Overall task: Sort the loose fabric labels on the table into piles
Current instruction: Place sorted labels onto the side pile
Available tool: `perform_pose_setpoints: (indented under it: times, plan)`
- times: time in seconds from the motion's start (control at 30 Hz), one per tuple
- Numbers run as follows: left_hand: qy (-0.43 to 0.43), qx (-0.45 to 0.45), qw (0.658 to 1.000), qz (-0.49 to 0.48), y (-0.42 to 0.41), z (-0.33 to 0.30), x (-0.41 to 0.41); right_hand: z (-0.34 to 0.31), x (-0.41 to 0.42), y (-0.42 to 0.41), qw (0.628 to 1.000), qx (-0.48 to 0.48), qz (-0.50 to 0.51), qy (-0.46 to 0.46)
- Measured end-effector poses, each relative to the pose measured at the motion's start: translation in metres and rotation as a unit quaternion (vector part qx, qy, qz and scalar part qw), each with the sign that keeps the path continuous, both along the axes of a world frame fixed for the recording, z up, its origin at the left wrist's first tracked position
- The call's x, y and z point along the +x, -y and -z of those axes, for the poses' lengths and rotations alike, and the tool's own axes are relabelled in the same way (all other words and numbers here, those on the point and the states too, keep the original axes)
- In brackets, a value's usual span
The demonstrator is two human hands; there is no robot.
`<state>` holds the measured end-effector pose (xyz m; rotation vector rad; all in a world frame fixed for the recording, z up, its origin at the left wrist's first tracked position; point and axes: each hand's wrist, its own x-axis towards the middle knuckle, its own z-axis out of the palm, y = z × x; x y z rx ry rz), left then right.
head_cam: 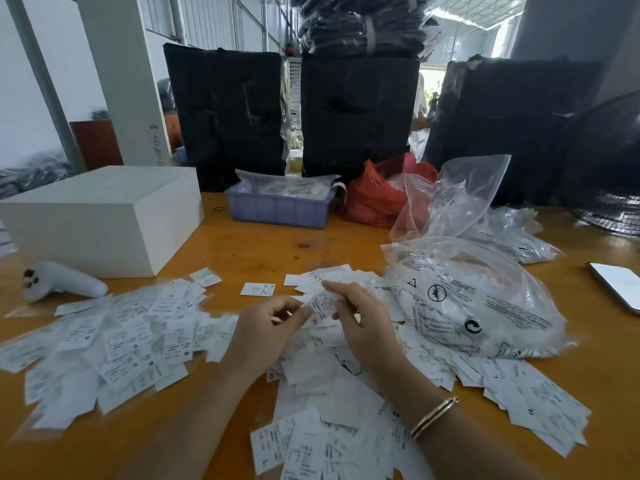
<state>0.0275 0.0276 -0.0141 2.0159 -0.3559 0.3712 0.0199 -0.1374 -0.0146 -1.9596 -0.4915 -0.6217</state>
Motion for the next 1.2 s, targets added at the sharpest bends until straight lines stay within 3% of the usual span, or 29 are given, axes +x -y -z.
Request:
perform_pose_setpoints:
  times: [0.3, 0.5, 0.67, 0.83, 0.9, 1.0, 1.1, 1.2]
  plan:
    - [-0.042, -0.038, 0.998, 0.029, 0.002, 0.003, -0.002, 0.008, -0.002, -0.007, 1.000, -0.027, -0.001, -0.014]
    - [-0.037, -0.090, 0.995, 0.000, 0.002, 0.001, -0.002, 0.004, 0.003, -0.004, 0.995, 0.038, 0.040, -0.088]
    - [-0.032, -0.090, 0.995, 0.000, 0.002, 0.003, -0.002, 0.002, 0.001, -0.008, 0.993, 0.022, -0.003, -0.114]
    - [-0.027, -0.068, 0.997, 0.002, 0.001, 0.003, -0.001, -0.004, -0.004, -0.009, 0.970, 0.016, -0.072, -0.232]
    - [-0.028, -0.069, 0.997, -0.011, 0.000, 0.003, 0.000, -0.004, -0.007, -0.010, 0.971, -0.016, -0.069, -0.229]
    - [-0.020, -0.077, 0.995, -0.061, -0.006, 0.001, 0.004, -0.010, -0.007, -0.009, 0.988, -0.051, -0.037, -0.144]
    - [-0.020, -0.070, 0.985, -0.157, -0.016, 0.000, 0.012, -0.029, 0.001, 0.010, 0.992, 0.079, 0.060, -0.072]
    - [0.005, -0.048, 0.973, -0.226, -0.032, 0.002, 0.019, -0.050, 0.014, 0.048, 0.961, 0.231, 0.151, -0.032]
